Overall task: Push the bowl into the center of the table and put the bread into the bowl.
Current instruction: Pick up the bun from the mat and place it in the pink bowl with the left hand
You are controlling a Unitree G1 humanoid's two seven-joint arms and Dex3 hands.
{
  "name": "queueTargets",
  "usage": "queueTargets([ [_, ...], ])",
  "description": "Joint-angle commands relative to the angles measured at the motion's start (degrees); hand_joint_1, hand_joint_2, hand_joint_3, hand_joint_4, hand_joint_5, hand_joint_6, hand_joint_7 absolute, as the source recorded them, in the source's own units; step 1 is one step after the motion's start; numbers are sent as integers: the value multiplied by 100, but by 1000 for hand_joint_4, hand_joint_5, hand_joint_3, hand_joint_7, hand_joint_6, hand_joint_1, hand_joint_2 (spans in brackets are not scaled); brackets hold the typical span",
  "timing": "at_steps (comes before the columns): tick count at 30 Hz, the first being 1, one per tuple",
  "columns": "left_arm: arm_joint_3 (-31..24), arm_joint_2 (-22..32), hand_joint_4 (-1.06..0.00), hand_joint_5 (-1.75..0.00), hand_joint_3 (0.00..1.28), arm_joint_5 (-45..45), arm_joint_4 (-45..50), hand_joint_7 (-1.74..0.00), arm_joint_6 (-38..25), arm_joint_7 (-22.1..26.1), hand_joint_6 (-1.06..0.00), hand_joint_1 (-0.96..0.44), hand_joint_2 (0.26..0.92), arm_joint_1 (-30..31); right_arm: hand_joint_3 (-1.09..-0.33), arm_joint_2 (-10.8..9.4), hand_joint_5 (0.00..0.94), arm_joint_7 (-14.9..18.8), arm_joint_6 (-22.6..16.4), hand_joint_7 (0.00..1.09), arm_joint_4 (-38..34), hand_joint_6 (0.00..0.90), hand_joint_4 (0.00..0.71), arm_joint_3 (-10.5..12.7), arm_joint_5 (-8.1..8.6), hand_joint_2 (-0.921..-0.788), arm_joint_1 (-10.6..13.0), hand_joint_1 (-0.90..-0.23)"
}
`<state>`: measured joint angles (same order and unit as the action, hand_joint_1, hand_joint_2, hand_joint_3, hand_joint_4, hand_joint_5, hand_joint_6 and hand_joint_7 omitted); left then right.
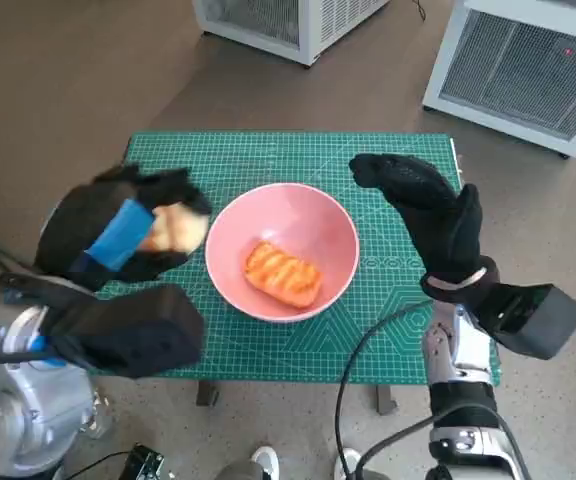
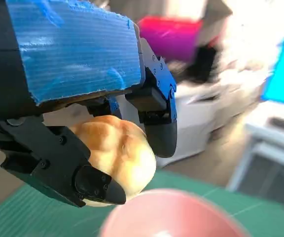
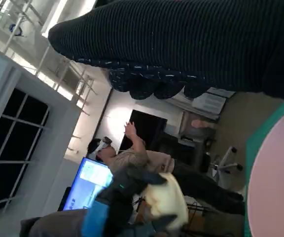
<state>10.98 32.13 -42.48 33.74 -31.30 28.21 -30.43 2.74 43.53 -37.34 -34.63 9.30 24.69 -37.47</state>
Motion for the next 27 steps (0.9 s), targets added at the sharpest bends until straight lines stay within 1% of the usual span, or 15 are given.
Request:
queueTargets([
  [1,272,-262,-835,-1002,143,-65,-406,-1096,466,-284,-711,2,826,-286,-730,13,0,72,-1,578,-145,-1,186,45,43,-921,4,-697],
  [7,530,-522,-810,-1005,91,-28,-1185,-1168,1043,-512,-657,2,872,-614,-730,4,0,107,-17,578,-164,-1,185,53,63,-921,-10,-705],
  [11,710,-606,-813,-993,70,-118,-1746,-1181,1313,-571,-650,2,884,-763,-729,3,0,126,-28,579,-148,-1,185,63,72,-921,-2,-706],
  [17,880,-855,-803,-1001,49,-63,-2349,-1181,1287,-443,-652,2,897,-883,-734,8,0,138,-52,563,-82,-1,185,75,70,-921,34,-705],
  [22,936,-1025,-791,-1055,44,52,-2778,-1131,1383,-522,-664,2,900,-876,-738,18,0,134,-67,557,-49,-1,184,97,74,-921,57,-704],
  [24,924,-1085,-769,-1100,44,103,-2891,-1130,1383,-513,-644,2,910,-871,-738,18,0,123,-72,556,-32,-1,184,102,70,-921,68,-704],
  [26,911,-1136,-737,-1167,71,147,-2953,-1139,1309,-434,-599,2,915,-864,-738,14,0,108,-82,555,-11,-1,184,104,62,-921,82,-704],
  [27,907,-1153,-694,-1195,95,166,-2968,-1174,1265,-387,-581,2,916,-860,-738,11,0,101,-87,555,-2,-1,184,105,58,-921,88,-703],
])
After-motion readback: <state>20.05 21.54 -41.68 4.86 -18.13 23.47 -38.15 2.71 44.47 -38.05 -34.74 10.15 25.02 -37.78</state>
